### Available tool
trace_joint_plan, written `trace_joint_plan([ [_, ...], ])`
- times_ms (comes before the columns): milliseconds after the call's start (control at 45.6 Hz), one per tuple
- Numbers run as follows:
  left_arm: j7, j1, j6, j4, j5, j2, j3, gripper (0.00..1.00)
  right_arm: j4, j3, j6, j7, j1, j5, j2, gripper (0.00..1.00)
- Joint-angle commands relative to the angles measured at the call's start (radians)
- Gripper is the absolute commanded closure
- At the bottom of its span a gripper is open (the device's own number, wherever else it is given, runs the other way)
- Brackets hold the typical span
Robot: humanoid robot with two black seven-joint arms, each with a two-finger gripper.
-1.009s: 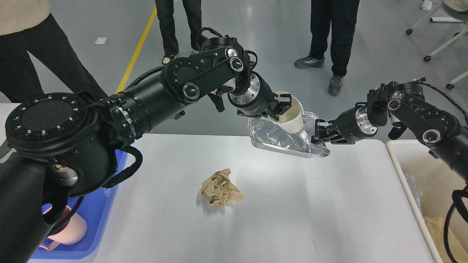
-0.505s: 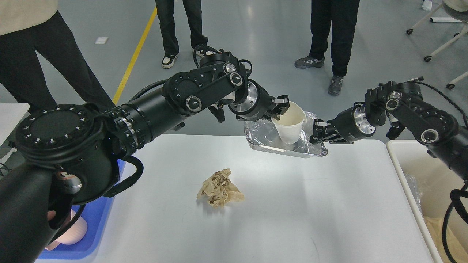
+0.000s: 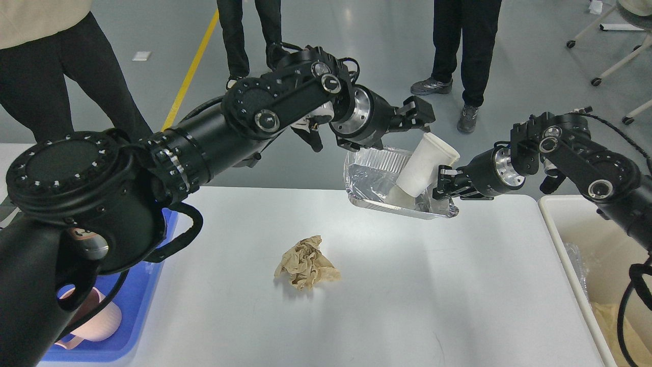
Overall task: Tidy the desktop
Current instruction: 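Drop the paper cup into the foil tray and open left gripper, then withdraw the left gripper and bring it back over the table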
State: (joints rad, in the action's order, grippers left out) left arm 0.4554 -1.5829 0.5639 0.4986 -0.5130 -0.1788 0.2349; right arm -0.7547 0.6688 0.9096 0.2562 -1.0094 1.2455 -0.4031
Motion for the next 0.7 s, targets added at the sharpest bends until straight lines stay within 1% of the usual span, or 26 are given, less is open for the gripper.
trace_joint_plan([
  [0, 0.011, -0.080, 0.060, 0.000, 0.024, 0.053, 0.049, 0.03, 0.000, 0.000, 0.000, 0.000, 0.000, 0.000, -0.002, 1.00],
  [66, 0.015, -0.098, 0.131, 0.008, 0.021, 0.116, 0.046, 0.04, 0.000, 0.000, 0.000, 0.000, 0.002, 0.000, -0.003, 1.00],
  [154, 0.026, -0.103, 0.201, 0.030, 0.019, 0.203, 0.041, 0.04, 0.000, 0.000, 0.000, -0.002, 0.002, 0.000, -0.005, 1.00],
  [219, 0.042, -0.103, 0.228, 0.084, 0.019, 0.307, 0.037, 0.04, 0.000, 0.000, 0.000, -0.002, 0.005, 0.000, -0.011, 1.00],
  [307, 0.051, -0.092, 0.263, 0.214, 0.019, 0.461, 0.029, 0.04, 0.000, 0.000, 0.000, -0.002, 0.005, 0.000, -0.016, 1.00],
  [329, 0.054, -0.088, 0.269, 0.271, 0.019, 0.520, 0.023, 0.04, -0.001, 0.000, 0.002, -0.002, 0.005, 0.000, -0.016, 1.00],
  [439, 0.055, -0.037, 0.271, 0.480, 0.019, 0.734, -0.032, 0.04, 0.000, 0.000, 0.002, -0.003, 0.005, 0.000, -0.016, 1.00],
  [526, 0.057, 0.004, 0.271, 0.633, 0.019, 0.898, -0.045, 0.04, -0.001, 0.000, 0.002, -0.002, 0.005, 0.000, -0.013, 1.00],
  [614, 0.055, 0.055, 0.283, 0.748, 0.019, 1.056, -0.045, 0.04, -0.002, 0.000, 0.002, -0.002, 0.005, 0.000, -0.010, 1.00],
  [680, 0.055, 0.095, 0.313, 0.808, 0.018, 1.168, -0.045, 0.04, -0.002, 0.000, 0.002, -0.002, 0.005, 0.000, -0.010, 1.00],
])
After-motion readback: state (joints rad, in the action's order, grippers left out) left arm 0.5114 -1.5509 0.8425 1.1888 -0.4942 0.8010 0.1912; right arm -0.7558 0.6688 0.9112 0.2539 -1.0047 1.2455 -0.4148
